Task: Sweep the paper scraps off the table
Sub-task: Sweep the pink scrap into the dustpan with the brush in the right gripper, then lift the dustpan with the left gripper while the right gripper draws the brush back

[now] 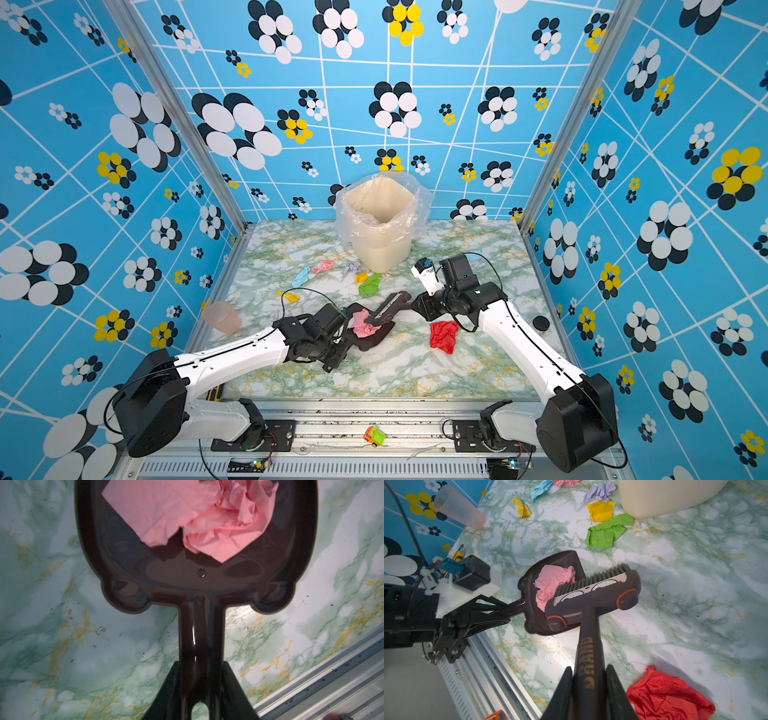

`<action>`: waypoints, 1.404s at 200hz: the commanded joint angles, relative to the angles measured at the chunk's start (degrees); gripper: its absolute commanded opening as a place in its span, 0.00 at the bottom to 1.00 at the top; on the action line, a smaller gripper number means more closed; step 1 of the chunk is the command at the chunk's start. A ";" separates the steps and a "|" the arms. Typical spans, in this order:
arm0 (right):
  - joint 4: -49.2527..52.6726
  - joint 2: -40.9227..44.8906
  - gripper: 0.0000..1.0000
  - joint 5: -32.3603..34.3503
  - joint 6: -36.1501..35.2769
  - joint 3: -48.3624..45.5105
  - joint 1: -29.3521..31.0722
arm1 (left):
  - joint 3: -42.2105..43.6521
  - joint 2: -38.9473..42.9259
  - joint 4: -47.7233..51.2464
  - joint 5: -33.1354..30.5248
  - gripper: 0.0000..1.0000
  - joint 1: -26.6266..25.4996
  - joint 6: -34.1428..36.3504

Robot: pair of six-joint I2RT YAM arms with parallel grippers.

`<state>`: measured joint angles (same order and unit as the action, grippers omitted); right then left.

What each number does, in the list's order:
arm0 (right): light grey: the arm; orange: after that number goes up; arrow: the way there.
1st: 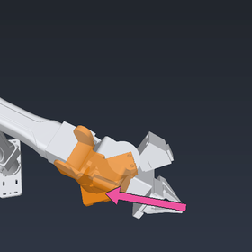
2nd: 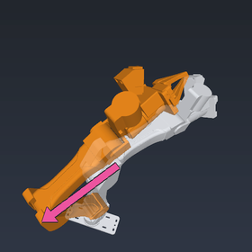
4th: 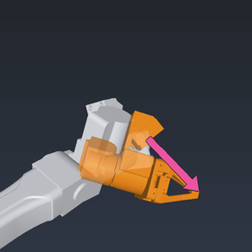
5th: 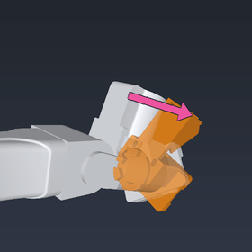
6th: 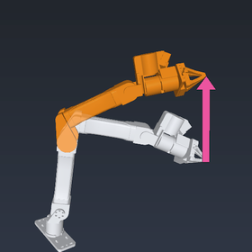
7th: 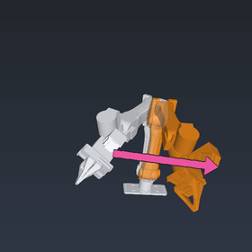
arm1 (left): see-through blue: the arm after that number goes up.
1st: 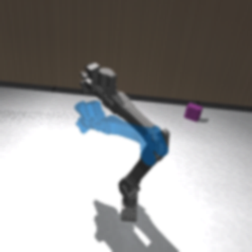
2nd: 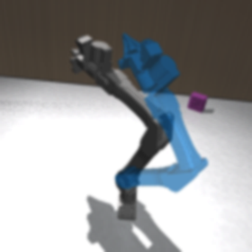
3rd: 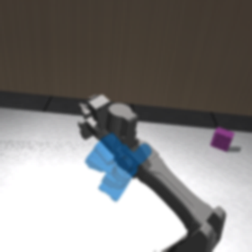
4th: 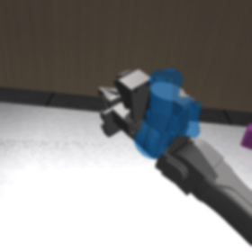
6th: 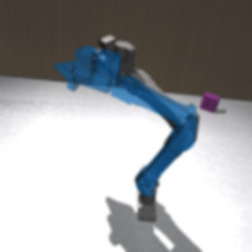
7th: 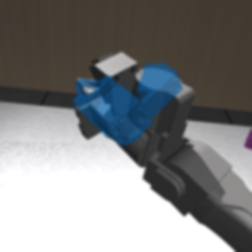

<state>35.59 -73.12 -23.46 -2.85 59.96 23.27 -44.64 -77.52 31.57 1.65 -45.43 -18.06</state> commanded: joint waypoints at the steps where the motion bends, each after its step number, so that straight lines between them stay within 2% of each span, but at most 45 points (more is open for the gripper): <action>1: 5.05 1.50 0.00 -5.44 -2.03 2.08 0.82 | -0.62 -0.57 -1.14 -0.73 0.00 0.36 -0.43; 16: 3.12 3.02 0.00 -4.46 -0.74 1.78 0.75 | -0.30 -0.31 -1.94 -1.27 0.00 0.38 -0.41; 34: -1.26 5.81 0.00 1.47 2.56 1.41 0.64 | 0.42 0.60 -3.48 -1.96 0.00 0.17 -0.24; 51: -4.48 7.97 0.00 3.36 4.96 1.58 -0.57 | 1.23 2.07 -5.04 -2.87 0.00 -0.10 -0.42; 79: -5.90 9.80 0.00 7.74 7.32 3.01 -2.41 | 2.28 5.15 -6.49 -4.78 0.00 -0.40 -0.17; 138: -7.56 12.95 0.00 13.18 10.62 3.82 -7.60 | -1.52 11.64 0.58 -6.39 0.00 -0.53 1.75; 206: -2.35 16.01 0.00 21.56 10.96 7.50 -16.06 | -16.94 14.87 17.00 -5.04 0.00 3.07 5.69; 231: -1.74 14.96 0.00 21.21 11.40 7.98 -19.34 | -23.74 14.56 21.41 -4.54 0.00 4.73 7.49; 281: -4.35 13.65 0.00 19.78 11.63 5.38 -19.49 | -45.09 9.26 32.42 -1.62 0.00 11.22 9.60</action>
<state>33.23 -59.27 -3.33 8.23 66.08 3.88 -80.55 -66.00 57.08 -1.28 -36.47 -11.18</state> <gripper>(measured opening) 0.010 0.302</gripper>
